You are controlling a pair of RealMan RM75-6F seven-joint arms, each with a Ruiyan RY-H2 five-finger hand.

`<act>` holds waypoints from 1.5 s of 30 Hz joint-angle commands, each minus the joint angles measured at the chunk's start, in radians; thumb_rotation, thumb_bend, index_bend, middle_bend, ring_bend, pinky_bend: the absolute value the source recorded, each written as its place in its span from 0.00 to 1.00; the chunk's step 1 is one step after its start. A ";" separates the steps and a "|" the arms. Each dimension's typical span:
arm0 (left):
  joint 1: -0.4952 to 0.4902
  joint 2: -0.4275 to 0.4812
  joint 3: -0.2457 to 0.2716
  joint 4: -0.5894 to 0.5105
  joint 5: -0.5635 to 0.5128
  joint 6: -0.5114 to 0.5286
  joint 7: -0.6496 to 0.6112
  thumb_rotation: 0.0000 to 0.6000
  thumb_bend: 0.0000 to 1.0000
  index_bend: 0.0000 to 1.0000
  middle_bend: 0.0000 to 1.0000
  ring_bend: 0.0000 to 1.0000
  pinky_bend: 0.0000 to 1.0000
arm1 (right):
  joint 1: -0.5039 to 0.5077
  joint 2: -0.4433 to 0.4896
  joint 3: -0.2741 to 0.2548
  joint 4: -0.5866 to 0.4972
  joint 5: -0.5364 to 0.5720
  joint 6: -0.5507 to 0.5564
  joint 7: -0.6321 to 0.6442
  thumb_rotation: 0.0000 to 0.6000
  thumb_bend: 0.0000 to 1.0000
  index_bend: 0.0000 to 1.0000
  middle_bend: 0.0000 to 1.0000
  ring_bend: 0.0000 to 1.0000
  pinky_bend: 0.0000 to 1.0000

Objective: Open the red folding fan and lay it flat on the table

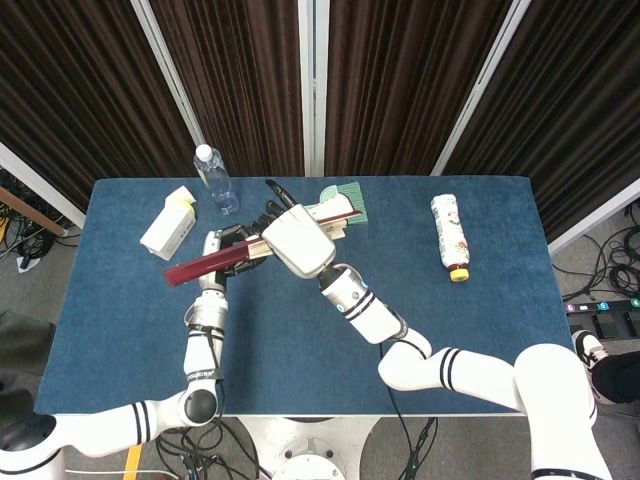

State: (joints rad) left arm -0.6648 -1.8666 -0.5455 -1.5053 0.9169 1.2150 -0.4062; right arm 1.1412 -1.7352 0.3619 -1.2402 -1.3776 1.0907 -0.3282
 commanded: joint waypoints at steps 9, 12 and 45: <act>0.044 0.093 0.140 0.147 0.170 0.054 0.180 1.00 0.31 0.76 0.73 0.49 0.47 | -0.082 0.105 -0.080 -0.076 -0.075 0.043 0.091 1.00 0.76 0.83 0.63 0.38 0.12; 0.055 0.112 0.171 0.200 0.228 0.089 0.216 1.00 0.31 0.76 0.73 0.49 0.47 | -0.116 0.143 -0.116 -0.088 -0.108 0.060 0.152 1.00 0.76 0.83 0.63 0.39 0.12; 0.049 -0.020 0.332 0.692 0.543 0.297 0.412 1.00 0.31 0.74 0.72 0.49 0.47 | -0.260 0.305 -0.350 0.009 -0.348 0.100 0.399 1.00 0.65 0.73 0.61 0.34 0.02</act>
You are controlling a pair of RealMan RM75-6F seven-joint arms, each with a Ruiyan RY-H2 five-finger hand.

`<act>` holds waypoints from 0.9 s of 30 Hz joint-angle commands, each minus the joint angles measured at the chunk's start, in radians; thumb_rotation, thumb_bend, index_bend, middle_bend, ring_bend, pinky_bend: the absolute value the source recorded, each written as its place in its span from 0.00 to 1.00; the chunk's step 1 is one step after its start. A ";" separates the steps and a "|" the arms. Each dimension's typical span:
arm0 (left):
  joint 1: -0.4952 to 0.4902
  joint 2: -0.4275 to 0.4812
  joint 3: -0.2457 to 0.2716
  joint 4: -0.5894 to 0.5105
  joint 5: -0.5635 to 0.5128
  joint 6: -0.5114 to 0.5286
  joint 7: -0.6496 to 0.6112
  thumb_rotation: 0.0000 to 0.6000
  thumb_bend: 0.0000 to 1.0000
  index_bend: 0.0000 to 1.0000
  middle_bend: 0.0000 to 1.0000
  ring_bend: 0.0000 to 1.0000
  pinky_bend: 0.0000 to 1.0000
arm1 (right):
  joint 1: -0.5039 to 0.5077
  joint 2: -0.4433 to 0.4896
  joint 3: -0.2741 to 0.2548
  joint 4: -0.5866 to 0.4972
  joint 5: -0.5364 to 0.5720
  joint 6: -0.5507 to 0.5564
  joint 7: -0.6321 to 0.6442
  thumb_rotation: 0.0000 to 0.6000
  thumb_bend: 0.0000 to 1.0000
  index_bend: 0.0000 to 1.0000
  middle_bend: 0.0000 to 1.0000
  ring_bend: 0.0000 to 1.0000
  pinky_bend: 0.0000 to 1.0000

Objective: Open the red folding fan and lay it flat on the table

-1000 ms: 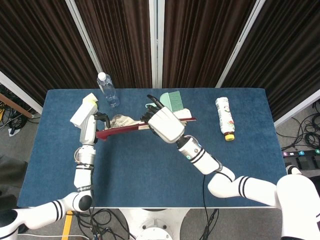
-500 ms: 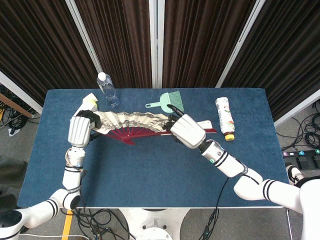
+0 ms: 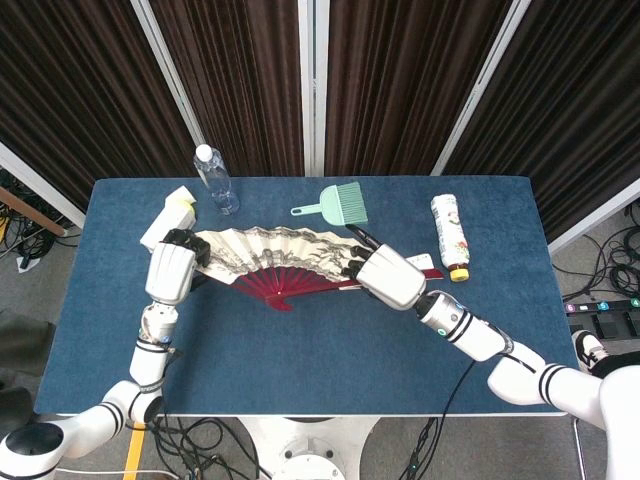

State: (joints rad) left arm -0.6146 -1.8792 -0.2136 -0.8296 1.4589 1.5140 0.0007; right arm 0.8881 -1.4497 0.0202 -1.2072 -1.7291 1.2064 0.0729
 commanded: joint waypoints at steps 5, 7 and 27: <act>-0.002 -0.025 -0.008 0.050 -0.008 -0.007 0.001 1.00 0.31 0.74 0.72 0.49 0.47 | -0.020 0.055 -0.012 -0.071 0.017 -0.038 -0.028 1.00 0.58 0.69 0.59 0.31 0.00; -0.004 -0.035 -0.008 0.068 -0.009 -0.010 0.006 1.00 0.31 0.74 0.72 0.49 0.47 | -0.029 0.058 -0.012 -0.073 0.010 -0.028 -0.049 1.00 0.50 0.68 0.59 0.31 0.00; -0.013 -0.107 0.028 0.173 0.024 -0.010 0.050 1.00 0.31 0.73 0.72 0.49 0.47 | -0.100 -0.048 -0.071 0.182 -0.147 0.144 -0.149 1.00 0.36 0.62 0.54 0.27 0.00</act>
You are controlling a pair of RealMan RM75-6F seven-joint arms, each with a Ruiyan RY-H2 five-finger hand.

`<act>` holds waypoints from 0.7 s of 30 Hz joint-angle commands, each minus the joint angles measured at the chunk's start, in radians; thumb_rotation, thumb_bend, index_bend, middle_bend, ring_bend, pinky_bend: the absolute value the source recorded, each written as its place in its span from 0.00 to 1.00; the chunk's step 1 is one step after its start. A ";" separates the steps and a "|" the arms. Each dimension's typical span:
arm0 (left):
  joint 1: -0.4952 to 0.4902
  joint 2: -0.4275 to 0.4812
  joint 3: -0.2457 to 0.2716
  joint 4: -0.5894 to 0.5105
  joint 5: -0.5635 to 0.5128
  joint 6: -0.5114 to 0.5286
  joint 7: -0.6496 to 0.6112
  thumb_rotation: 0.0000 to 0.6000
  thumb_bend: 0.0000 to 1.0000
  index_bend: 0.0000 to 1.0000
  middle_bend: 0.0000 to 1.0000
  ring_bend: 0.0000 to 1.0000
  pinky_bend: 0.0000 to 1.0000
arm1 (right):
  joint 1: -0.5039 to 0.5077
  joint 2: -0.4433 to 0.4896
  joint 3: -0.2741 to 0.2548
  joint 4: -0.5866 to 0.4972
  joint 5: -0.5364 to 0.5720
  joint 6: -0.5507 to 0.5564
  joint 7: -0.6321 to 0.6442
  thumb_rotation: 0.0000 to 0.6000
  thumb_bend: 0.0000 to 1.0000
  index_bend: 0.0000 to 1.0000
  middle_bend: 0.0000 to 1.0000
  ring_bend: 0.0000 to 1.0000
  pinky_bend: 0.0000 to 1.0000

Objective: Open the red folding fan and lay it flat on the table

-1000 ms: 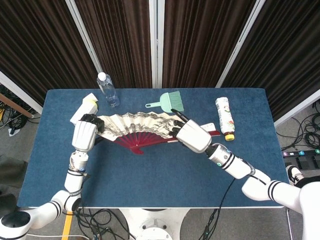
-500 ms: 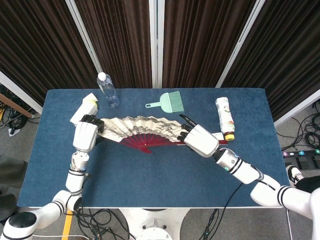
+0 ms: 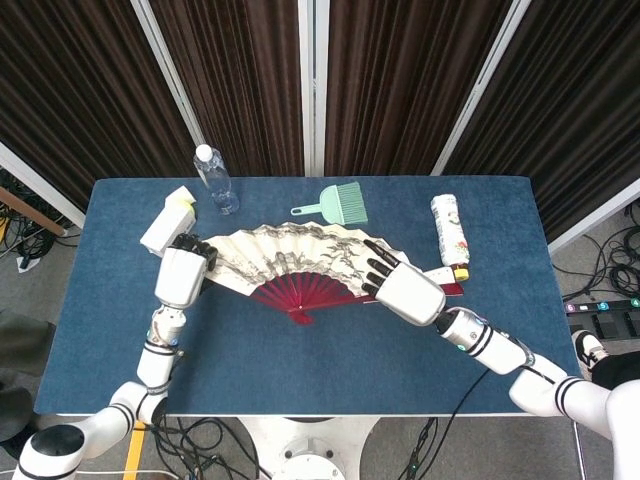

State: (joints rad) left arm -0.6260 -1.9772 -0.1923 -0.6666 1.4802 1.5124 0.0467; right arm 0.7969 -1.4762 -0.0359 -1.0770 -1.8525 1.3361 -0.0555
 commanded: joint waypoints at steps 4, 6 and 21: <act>-0.002 -0.027 0.024 0.034 0.016 -0.014 0.019 1.00 0.31 0.73 0.72 0.49 0.47 | -0.017 -0.063 -0.032 0.133 -0.046 0.035 -0.007 1.00 0.36 0.60 0.52 0.26 0.00; -0.002 -0.036 0.039 0.053 0.030 -0.008 0.032 1.00 0.31 0.73 0.72 0.49 0.47 | -0.022 -0.086 -0.036 0.174 -0.049 0.044 0.005 1.00 0.36 0.60 0.52 0.25 0.00; 0.010 -0.005 0.068 -0.088 0.010 -0.126 0.250 1.00 0.02 0.24 0.31 0.24 0.37 | -0.060 -0.142 -0.044 0.227 -0.011 0.024 -0.017 1.00 0.25 0.17 0.28 0.05 0.00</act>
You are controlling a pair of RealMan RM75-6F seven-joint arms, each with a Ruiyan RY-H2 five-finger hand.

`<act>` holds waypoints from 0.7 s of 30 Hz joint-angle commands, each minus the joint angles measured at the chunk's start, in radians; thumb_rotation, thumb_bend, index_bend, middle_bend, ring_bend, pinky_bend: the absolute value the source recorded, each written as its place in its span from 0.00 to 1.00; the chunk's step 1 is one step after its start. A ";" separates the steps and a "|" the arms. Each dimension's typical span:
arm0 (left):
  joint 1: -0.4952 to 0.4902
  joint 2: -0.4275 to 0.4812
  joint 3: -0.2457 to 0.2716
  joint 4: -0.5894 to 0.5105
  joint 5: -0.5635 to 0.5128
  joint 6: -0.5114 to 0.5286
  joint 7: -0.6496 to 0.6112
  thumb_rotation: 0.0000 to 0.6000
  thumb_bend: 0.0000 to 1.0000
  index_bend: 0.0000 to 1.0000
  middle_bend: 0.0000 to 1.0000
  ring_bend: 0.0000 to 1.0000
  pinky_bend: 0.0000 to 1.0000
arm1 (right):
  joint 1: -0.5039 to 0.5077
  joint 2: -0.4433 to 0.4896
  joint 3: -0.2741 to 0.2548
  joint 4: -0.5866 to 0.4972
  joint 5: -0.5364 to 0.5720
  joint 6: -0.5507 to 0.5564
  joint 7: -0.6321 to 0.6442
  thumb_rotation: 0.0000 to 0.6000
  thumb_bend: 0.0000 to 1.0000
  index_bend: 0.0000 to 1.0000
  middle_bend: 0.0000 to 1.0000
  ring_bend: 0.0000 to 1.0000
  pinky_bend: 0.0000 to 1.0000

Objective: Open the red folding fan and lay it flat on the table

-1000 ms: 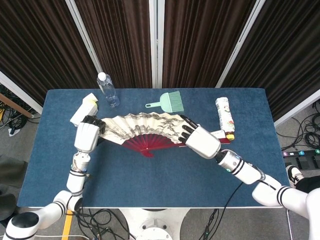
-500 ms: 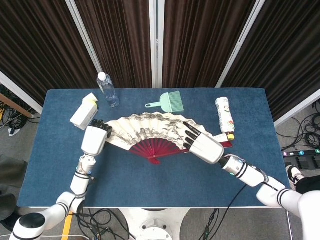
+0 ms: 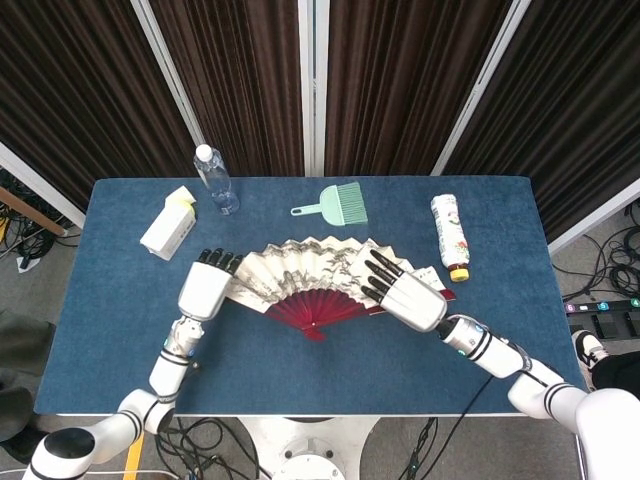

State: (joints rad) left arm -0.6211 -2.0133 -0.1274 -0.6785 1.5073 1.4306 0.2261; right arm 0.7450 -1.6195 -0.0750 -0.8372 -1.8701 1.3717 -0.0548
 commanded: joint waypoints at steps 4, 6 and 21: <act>0.012 0.049 0.008 -0.131 -0.020 -0.057 0.119 1.00 0.00 0.20 0.27 0.19 0.32 | -0.023 0.028 -0.016 -0.061 0.022 -0.049 -0.060 1.00 0.21 0.09 0.25 0.02 0.00; 0.013 0.050 0.009 -0.138 -0.020 -0.063 0.131 1.00 0.00 0.20 0.27 0.18 0.32 | -0.032 0.044 -0.023 -0.089 0.033 -0.075 -0.083 1.00 0.17 0.07 0.23 0.01 0.00; 0.034 0.113 -0.027 -0.311 -0.098 -0.140 0.249 1.00 0.00 0.08 0.05 0.00 0.15 | -0.063 0.172 -0.005 -0.379 0.206 -0.327 -0.244 1.00 0.00 0.00 0.00 0.00 0.00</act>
State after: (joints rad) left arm -0.5938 -1.9184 -0.1430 -0.9595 1.4250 1.2971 0.4621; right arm 0.6812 -1.4701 -0.0912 -1.1836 -1.6894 1.0721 -0.2770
